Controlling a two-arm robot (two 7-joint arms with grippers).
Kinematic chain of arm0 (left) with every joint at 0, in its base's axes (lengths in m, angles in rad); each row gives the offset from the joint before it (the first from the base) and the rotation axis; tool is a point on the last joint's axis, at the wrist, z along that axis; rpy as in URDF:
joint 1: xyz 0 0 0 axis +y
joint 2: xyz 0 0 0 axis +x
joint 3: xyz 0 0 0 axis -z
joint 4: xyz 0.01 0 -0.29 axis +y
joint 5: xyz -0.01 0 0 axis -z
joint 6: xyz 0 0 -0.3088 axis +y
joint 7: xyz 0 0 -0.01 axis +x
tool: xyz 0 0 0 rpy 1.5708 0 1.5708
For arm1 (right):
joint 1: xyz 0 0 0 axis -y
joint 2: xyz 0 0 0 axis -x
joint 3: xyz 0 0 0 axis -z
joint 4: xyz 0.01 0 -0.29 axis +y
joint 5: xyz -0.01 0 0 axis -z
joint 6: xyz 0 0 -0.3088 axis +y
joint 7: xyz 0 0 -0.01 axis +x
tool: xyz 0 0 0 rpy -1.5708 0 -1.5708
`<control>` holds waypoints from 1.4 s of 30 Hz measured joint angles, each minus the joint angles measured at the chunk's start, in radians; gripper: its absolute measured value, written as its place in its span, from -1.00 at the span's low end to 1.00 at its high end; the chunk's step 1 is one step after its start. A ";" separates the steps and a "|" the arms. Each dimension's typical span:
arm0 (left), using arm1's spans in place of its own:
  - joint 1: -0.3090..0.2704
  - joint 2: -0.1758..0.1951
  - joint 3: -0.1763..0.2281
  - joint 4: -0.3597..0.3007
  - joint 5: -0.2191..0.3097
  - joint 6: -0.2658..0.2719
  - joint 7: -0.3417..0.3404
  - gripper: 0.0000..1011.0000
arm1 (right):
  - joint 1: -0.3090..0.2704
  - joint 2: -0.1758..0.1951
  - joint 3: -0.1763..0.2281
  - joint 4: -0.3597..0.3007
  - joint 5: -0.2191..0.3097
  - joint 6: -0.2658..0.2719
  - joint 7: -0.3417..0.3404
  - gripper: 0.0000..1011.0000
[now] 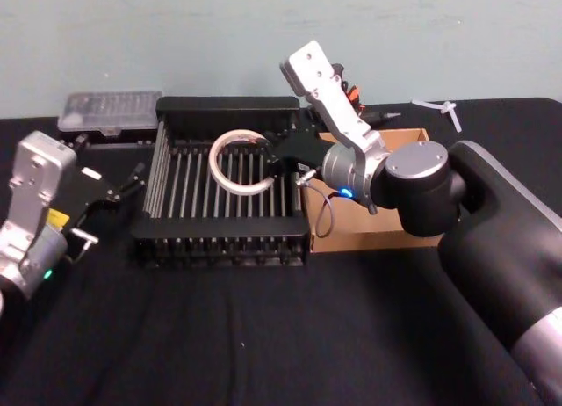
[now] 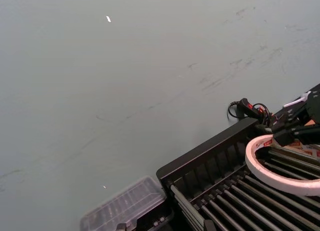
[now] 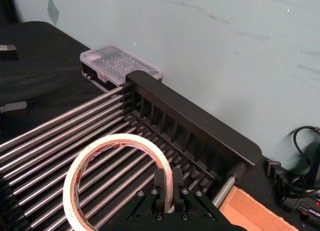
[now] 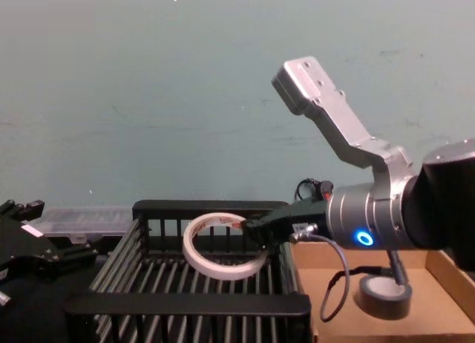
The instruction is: Pick up the white tape and place it into the black box , Pick up the silver tape and place it into the brown box.
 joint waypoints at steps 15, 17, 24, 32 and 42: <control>0.000 0.000 0.000 0.000 0.000 0.000 0.000 0.98 | 0.000 -0.017 0.011 0.027 -0.023 0.000 0.004 -0.81; 0.000 0.000 0.000 0.000 0.000 0.000 0.000 0.98 | 0.000 -0.017 0.011 0.027 -0.023 0.001 0.004 -0.81; 0.000 0.000 0.000 0.000 0.000 0.000 0.000 0.98 | 0.000 -0.016 0.011 0.027 -0.023 0.002 0.005 -0.67; 0.000 0.000 0.000 0.000 0.000 0.000 0.000 0.98 | -0.001 -0.016 0.010 0.026 -0.022 0.002 0.006 -0.15; 0.000 0.000 0.000 0.000 0.000 0.000 0.000 0.98 | -0.001 -0.016 0.010 0.026 -0.021 0.003 0.006 0.42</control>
